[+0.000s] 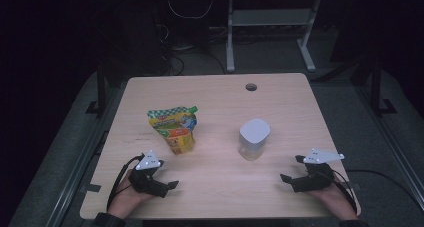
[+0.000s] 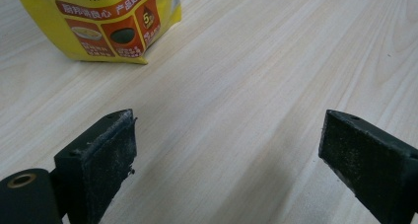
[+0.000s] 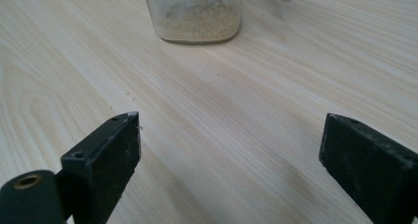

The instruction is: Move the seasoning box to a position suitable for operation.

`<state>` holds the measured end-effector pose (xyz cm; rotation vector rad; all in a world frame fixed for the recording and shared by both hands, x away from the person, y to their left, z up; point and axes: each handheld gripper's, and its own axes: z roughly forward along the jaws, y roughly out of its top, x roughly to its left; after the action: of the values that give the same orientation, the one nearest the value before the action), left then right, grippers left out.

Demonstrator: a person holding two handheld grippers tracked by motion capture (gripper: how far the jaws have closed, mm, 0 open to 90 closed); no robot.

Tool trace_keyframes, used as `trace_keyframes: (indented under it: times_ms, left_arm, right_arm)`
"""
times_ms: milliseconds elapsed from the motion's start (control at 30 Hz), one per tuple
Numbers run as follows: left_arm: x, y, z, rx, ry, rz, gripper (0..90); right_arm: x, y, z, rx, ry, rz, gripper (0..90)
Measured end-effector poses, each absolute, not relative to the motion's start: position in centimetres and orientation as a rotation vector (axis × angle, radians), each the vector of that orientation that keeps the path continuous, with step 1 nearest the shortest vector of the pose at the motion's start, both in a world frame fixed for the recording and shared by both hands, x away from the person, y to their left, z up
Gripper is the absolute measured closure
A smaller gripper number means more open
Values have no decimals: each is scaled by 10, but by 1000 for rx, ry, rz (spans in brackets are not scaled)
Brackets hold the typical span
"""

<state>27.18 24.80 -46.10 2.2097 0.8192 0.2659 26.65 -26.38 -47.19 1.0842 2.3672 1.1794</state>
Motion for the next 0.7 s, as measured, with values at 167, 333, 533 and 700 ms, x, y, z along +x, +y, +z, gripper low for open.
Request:
trace_keyframes:
  times_ms: [167, 333, 533, 700]
  left_arm:
    - [273, 248, -461, 2206, 830, 238, 80]
    - [273, 244, -459, 2219, 828, 223, 81]
    - [272, 245, -459, 2225, 816, 214, 81]
    - [272, 247, -458, 2216, 810, 228, 81]
  right_arm:
    - [266, -264, -469, 1090, 2382, 1181, 52]
    - [267, -264, -468, 1094, 2391, 1200, 66]
    - [273, -266, -464, 1105, 2382, 1221, 127]
    - [279, -269, -458, 1120, 2365, 1244, 146]
